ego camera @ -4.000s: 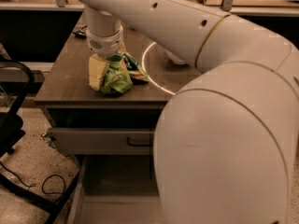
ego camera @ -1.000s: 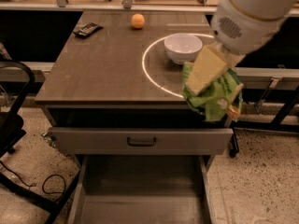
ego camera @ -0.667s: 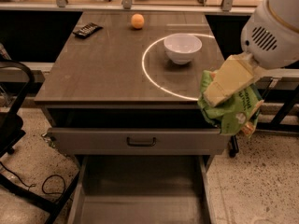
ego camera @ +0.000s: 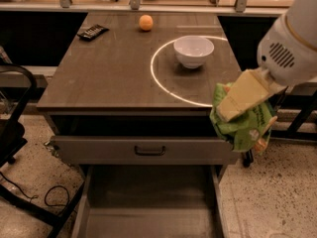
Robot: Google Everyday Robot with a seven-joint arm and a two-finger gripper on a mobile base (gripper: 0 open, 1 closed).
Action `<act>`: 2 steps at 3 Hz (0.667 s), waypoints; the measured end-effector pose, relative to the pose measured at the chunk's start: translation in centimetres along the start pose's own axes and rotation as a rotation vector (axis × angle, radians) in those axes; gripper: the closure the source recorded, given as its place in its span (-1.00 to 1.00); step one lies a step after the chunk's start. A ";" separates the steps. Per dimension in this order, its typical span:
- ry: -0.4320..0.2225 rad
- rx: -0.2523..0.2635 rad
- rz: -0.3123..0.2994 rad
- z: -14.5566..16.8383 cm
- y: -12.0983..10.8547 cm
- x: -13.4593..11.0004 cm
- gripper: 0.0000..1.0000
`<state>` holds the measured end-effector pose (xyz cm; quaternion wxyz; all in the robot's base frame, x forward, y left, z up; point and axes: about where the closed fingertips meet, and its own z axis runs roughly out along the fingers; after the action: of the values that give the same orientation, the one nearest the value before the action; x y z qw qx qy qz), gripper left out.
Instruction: Place green rice chip bag into middle drawer
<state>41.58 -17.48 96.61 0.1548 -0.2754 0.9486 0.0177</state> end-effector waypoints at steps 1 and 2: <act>-0.017 -0.072 0.034 3.3 0.5 3.3 1.00; -0.013 -0.121 0.040 7.3 2.1 6.3 1.00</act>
Offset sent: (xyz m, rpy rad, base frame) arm -0.0774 0.0039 -0.1678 0.1520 0.1059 0.0197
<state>37.53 -18.05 87.65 0.1436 -0.2649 0.9502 0.0797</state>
